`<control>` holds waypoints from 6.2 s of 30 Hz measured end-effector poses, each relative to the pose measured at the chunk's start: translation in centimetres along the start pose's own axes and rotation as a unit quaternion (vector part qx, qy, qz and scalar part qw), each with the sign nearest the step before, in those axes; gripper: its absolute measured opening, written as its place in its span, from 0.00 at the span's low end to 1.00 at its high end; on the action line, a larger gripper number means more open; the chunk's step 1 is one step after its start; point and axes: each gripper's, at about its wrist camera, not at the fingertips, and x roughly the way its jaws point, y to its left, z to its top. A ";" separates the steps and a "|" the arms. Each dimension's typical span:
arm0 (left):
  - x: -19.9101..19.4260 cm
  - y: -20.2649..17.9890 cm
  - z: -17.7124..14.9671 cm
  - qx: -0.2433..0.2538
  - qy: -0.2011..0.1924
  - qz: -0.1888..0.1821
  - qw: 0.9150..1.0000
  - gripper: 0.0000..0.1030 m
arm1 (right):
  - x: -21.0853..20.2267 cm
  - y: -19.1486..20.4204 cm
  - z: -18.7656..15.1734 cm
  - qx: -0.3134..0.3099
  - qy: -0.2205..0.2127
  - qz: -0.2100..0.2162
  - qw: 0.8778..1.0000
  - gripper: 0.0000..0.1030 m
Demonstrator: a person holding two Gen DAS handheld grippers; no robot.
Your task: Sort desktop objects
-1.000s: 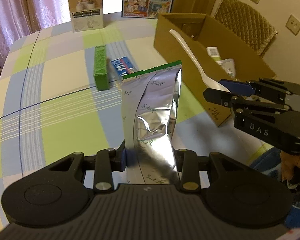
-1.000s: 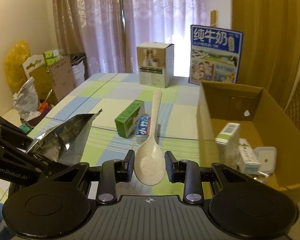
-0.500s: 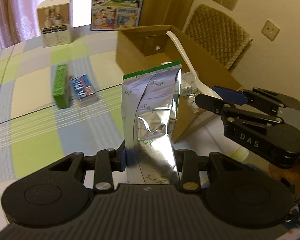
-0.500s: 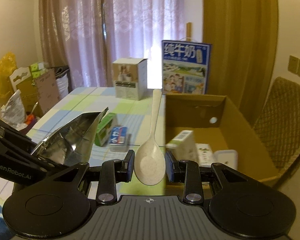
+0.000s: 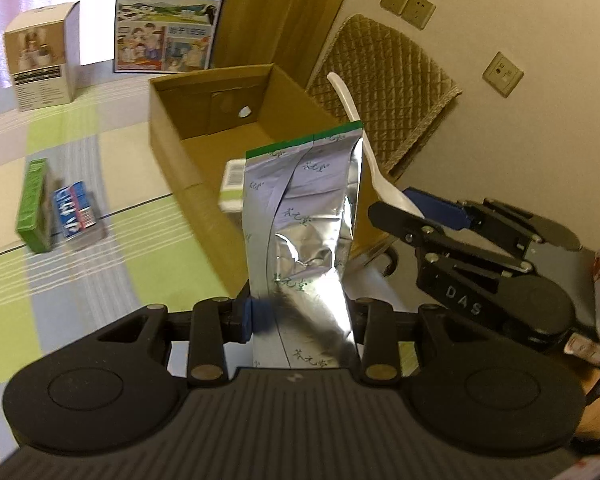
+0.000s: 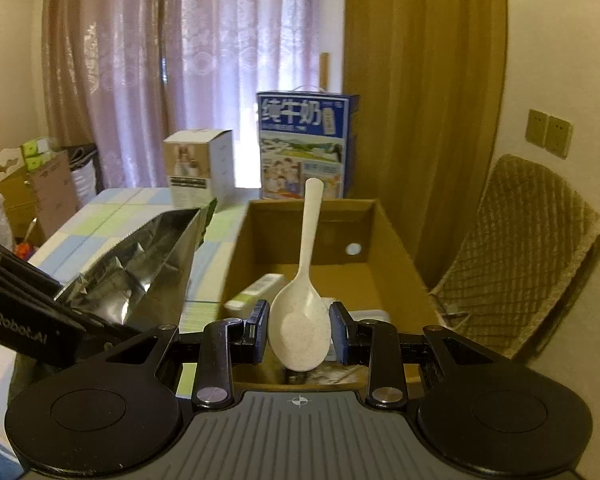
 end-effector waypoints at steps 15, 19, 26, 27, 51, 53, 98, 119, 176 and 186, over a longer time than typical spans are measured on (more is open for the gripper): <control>3.6 -2.3 5.1 -0.029 -0.010 -0.025 0.999 0.29 | 1.3 -5.4 0.9 0.002 0.001 -0.027 1.000 0.29; 4.7 -2.1 6.3 -0.044 -0.011 -0.031 0.998 0.29 | 2.3 -6.3 0.8 -0.001 0.009 -0.029 1.000 0.29; 7.1 -0.6 8.0 -0.080 -0.006 -0.034 0.996 0.29 | 4.5 -7.3 0.6 -0.009 0.022 -0.026 0.999 0.29; 7.5 -0.4 8.3 -0.086 -0.005 -0.035 0.996 0.29 | 4.9 -7.4 0.5 -0.009 0.024 -0.024 0.999 0.29; 13.0 5.1 11.0 -0.148 -0.030 -0.015 0.988 0.34 | 12.5 -7.8 1.4 -0.020 0.053 -0.017 0.998 0.28; 12.6 5.3 11.0 -0.143 -0.035 -0.008 0.989 0.34 | 12.9 -7.8 1.4 -0.021 0.055 -0.016 0.998 0.29; 7.6 5.1 7.2 -0.105 -0.043 0.039 0.993 0.50 | 10.8 -5.8 0.1 0.004 0.057 0.019 0.998 0.54; 0.8 2.8 1.6 -0.102 -0.077 0.058 0.990 0.84 | 3.2 -3.8 0.3 0.011 0.053 0.015 0.998 0.98; -10.0 16.2 -11.8 -0.122 -0.116 0.219 0.961 0.98 | 6.3 14.6 -2.0 -0.025 0.123 0.132 0.983 0.98; -5.9 20.5 -10.1 -0.130 -0.107 0.219 0.961 0.98 | 12.8 16.0 -2.8 -0.012 0.139 0.131 0.982 0.98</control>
